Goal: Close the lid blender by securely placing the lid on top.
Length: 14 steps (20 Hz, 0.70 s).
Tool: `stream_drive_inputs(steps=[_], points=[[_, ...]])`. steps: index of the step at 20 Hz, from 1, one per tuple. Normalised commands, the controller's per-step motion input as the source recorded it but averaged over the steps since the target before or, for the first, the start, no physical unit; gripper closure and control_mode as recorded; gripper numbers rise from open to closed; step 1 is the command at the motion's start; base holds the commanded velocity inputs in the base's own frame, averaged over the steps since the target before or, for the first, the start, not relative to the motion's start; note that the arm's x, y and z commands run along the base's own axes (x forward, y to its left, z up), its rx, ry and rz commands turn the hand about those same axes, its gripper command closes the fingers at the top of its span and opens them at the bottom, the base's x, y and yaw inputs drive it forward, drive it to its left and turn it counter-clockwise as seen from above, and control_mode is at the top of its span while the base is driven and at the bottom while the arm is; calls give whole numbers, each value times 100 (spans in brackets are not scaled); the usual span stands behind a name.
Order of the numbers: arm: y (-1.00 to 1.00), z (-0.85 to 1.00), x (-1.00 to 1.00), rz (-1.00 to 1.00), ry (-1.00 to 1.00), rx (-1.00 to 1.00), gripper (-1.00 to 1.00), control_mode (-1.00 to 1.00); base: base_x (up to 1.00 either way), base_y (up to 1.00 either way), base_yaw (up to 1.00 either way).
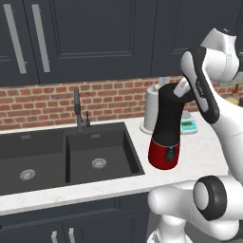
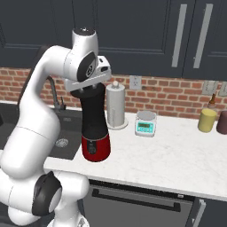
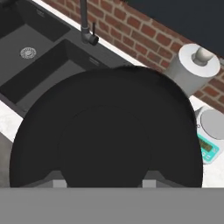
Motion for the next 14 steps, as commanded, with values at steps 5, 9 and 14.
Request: stream_drive_inputs(steps=[5,9,14], points=[[0,-11,14,-1,0,0,100,-100,0,0,0],[0,-15,14,-2,0,0,100,-100,0,0,0],[0,-13,20,-2,0,0,100,-100,0,0,0]])
